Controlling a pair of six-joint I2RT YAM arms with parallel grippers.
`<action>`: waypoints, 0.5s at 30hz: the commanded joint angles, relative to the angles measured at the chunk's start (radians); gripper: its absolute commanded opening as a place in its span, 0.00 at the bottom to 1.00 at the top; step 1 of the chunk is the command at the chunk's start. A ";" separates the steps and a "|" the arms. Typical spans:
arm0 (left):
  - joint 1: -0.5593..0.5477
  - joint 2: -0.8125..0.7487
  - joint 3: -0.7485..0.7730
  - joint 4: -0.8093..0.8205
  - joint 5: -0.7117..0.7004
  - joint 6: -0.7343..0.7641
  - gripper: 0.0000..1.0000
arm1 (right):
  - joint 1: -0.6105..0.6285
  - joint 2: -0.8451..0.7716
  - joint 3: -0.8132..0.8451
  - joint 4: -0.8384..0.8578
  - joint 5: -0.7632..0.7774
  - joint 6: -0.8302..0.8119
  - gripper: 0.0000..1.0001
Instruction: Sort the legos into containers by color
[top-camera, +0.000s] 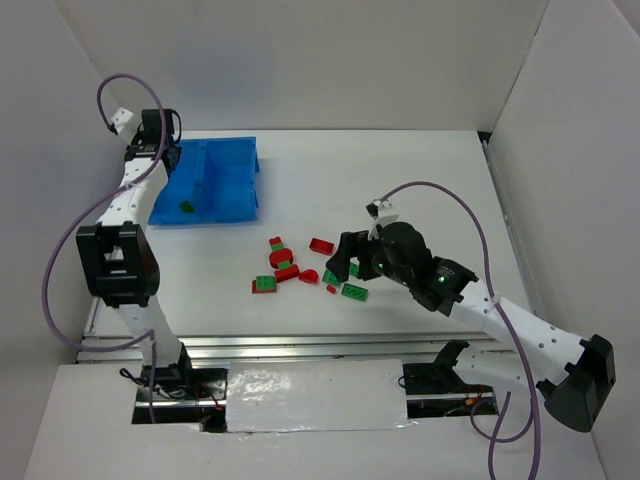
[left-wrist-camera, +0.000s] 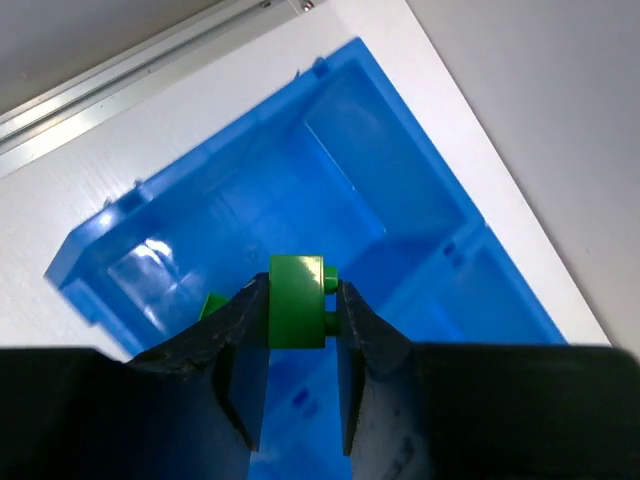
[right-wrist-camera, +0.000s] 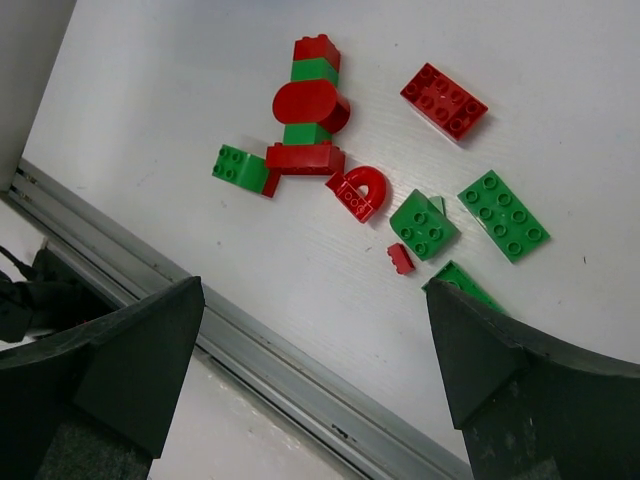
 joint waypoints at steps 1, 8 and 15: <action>0.019 0.103 0.113 -0.044 -0.029 0.040 0.40 | -0.008 -0.003 0.004 0.009 -0.013 -0.017 1.00; 0.038 0.156 0.185 -0.171 -0.009 -0.052 0.97 | -0.027 0.014 0.033 -0.009 -0.007 -0.029 1.00; 0.027 -0.174 0.068 -0.261 0.122 -0.043 0.97 | -0.048 0.194 0.082 -0.121 0.128 0.008 1.00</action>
